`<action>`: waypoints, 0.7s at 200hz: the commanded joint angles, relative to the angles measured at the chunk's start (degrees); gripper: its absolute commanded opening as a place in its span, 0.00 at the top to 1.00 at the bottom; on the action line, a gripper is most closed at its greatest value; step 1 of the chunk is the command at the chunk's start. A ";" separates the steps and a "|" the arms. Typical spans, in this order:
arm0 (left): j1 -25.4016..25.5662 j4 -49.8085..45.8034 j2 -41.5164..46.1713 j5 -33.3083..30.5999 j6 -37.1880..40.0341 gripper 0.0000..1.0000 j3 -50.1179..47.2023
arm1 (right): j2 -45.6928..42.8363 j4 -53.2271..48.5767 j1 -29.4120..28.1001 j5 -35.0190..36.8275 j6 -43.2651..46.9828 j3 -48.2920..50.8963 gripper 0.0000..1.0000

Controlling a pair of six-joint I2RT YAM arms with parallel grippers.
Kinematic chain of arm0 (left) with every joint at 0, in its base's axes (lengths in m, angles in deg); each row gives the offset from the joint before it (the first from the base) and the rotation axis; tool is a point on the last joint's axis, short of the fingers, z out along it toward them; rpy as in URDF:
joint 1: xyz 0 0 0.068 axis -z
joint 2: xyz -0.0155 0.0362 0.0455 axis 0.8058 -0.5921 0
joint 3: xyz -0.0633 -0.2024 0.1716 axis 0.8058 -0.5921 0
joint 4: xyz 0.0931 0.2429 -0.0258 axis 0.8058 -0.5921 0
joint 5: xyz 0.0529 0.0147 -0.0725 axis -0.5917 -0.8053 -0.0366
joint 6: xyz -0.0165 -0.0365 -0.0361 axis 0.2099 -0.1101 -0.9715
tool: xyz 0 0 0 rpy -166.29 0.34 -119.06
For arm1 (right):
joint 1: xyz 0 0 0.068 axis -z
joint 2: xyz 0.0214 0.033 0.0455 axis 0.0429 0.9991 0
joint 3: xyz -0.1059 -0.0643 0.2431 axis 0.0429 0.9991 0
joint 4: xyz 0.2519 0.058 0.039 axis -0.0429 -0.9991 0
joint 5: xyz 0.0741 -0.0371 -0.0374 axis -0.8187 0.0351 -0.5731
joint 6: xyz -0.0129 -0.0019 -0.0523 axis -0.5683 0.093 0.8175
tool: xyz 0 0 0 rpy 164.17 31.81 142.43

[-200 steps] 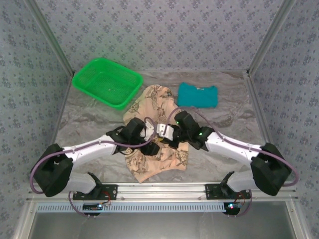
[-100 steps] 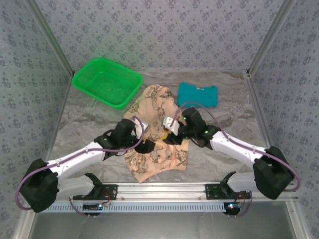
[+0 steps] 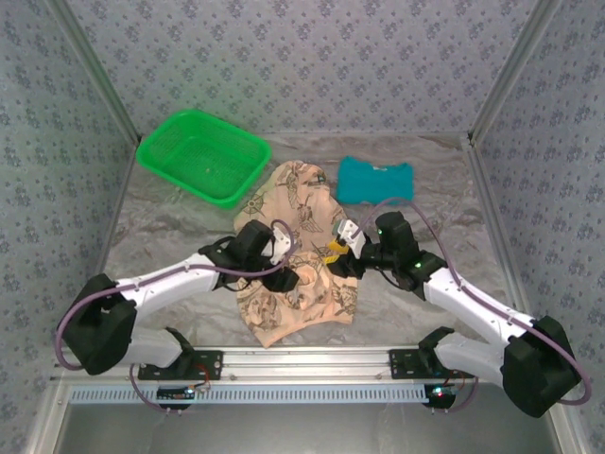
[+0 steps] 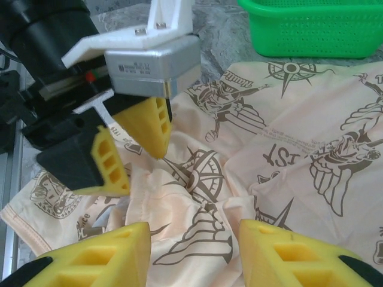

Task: Fold the inside-out t-shirt

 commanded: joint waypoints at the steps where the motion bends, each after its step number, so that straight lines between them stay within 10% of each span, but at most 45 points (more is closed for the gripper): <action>1: 0.65 -1.50 -1.83 -0.27 2.08 0.78 4.02 | -0.78 0.41 -0.72 -2.56 -0.28 -0.02 0.56; 16: 0.65 -3.43 -2.48 -0.05 1.91 1.00 6.53 | -1.24 -2.88 -4.13 -0.04 3.10 -0.27 0.55; 56: 0.21 -0.31 0.62 8.81 -6.98 1.00 8.83 | -1.15 -6.41 -16.82 9.79 13.36 0.27 0.55; 140: -4.90 4.37 6.66 9.48 -15.24 1.00 1.97 | 7.56 -3.69 -21.66 17.02 23.57 -0.28 0.59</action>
